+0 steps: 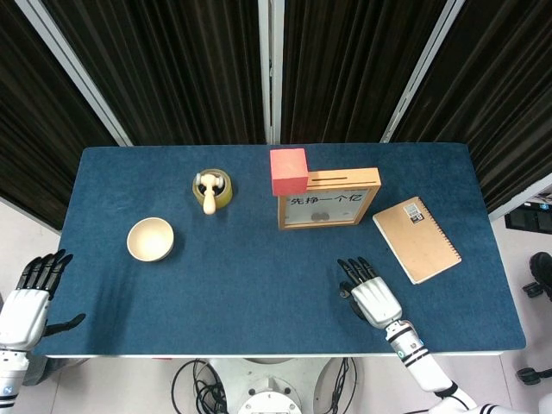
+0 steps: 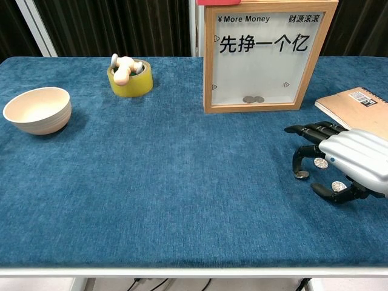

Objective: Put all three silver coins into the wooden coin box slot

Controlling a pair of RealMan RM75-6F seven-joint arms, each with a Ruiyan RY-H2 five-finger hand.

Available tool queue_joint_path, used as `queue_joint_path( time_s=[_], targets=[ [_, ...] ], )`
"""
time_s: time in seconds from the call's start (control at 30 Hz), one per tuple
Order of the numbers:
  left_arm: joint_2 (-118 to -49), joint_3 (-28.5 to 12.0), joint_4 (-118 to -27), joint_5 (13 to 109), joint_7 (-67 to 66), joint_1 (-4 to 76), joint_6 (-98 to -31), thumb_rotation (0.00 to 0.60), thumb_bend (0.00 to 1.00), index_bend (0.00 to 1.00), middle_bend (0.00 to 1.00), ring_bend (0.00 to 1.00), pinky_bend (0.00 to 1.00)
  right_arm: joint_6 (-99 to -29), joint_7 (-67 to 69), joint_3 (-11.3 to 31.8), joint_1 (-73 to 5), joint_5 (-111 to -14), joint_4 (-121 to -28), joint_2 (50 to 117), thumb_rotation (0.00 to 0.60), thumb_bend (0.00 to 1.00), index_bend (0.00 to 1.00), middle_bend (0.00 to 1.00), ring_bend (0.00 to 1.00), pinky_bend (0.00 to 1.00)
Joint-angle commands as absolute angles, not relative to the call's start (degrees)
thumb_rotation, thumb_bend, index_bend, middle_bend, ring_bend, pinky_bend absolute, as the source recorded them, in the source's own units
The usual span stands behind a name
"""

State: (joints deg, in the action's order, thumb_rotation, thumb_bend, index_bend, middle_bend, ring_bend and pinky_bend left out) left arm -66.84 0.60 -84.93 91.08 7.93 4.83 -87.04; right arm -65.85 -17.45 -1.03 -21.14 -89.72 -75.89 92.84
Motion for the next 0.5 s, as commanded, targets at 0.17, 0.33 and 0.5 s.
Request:
queue_joint_path(
  time_s=[0.17,0.33,0.5],
  targets=[
    [-66.96,0.54,-84.43,91.00,8.52,4.92,-86.86,0.600,0.00,0.02,0.00,0.00,0.00,-65.93,-17.47,-1.07,-21.33,-89.61,-75.57,93.12,0.600,0.33,0.44,0.00,0.00,0.00],
    [-66.93,0.49,-84.07,91.07,9.22,5.09,-86.70,0.600,0.00,0.02,0.00,0.00,0.00,-66.44,-17.53,-0.94,-21.35,-89.55,-75.08,93.51,0.600,0.34,0.45,0.00,0.00,0.00],
    [-66.86,0.31,-83.59,90.90,10.08,5.47,-86.20,0.600,0.00,0.02,0.00,0.00,0.00,-66.48,-17.67,-0.61,-21.70,-89.42,-74.42,93.96,0.600,0.34,0.45,0.00,0.00,0.00]
  ],
)
